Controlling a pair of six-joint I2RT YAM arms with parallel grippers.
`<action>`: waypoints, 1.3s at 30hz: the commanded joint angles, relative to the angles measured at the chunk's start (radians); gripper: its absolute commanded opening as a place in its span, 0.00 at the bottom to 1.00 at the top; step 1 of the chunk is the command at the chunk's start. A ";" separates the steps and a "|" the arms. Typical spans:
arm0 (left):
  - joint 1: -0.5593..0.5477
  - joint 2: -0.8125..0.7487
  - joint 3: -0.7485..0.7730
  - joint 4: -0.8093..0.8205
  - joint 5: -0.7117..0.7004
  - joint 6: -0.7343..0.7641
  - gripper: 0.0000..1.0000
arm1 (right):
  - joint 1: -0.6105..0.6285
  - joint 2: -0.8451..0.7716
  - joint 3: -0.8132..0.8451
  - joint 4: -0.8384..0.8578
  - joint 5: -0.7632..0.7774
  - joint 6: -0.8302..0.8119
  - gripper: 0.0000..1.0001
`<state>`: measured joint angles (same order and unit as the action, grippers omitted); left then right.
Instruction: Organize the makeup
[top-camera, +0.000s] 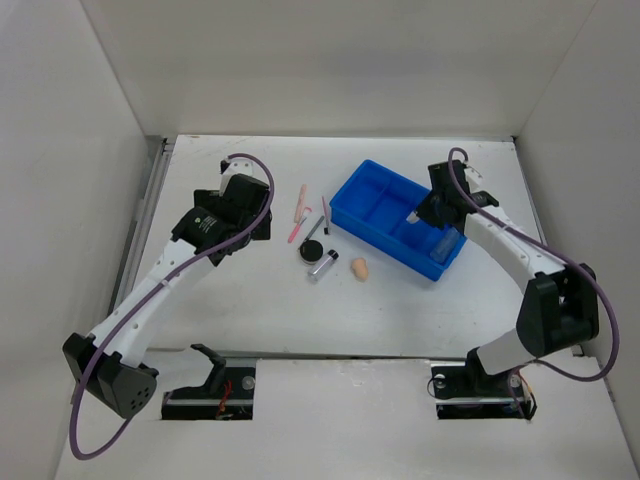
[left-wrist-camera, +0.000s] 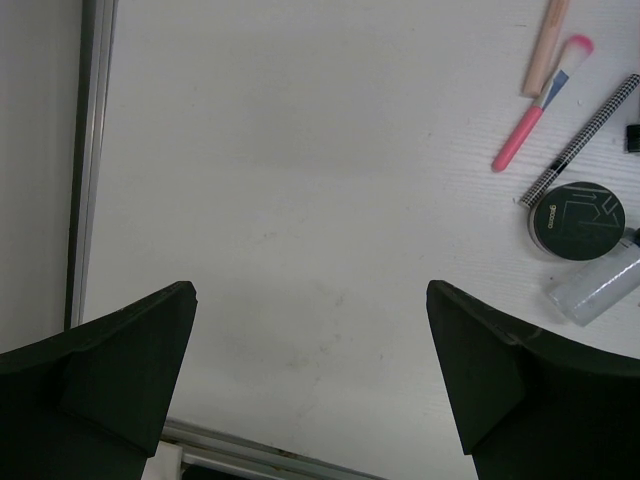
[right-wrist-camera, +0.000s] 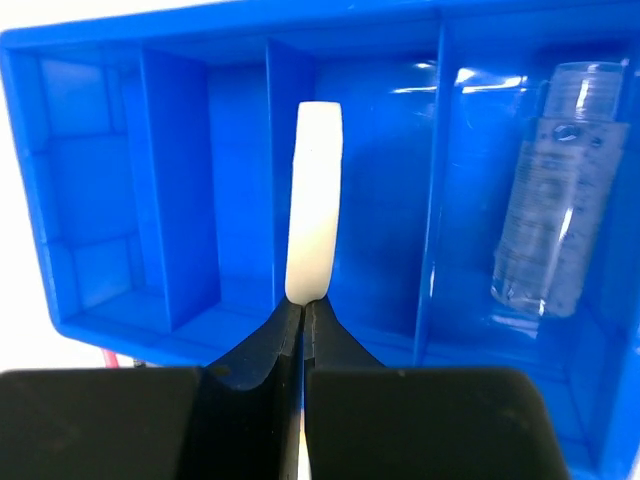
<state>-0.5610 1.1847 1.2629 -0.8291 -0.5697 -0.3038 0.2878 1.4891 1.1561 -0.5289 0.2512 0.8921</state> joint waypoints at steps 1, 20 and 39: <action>0.001 0.000 0.020 0.001 -0.015 0.011 1.00 | -0.001 0.031 -0.004 0.076 -0.027 -0.024 0.02; 0.001 0.000 0.010 0.001 -0.024 0.000 1.00 | 0.299 -0.138 0.050 -0.069 0.134 -0.203 0.60; 0.001 -0.010 0.001 -0.008 -0.024 0.000 1.00 | 0.559 0.290 0.056 0.032 0.154 -0.282 0.86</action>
<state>-0.5610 1.1896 1.2629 -0.8299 -0.5766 -0.3042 0.8494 1.7542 1.1587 -0.5362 0.3447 0.6342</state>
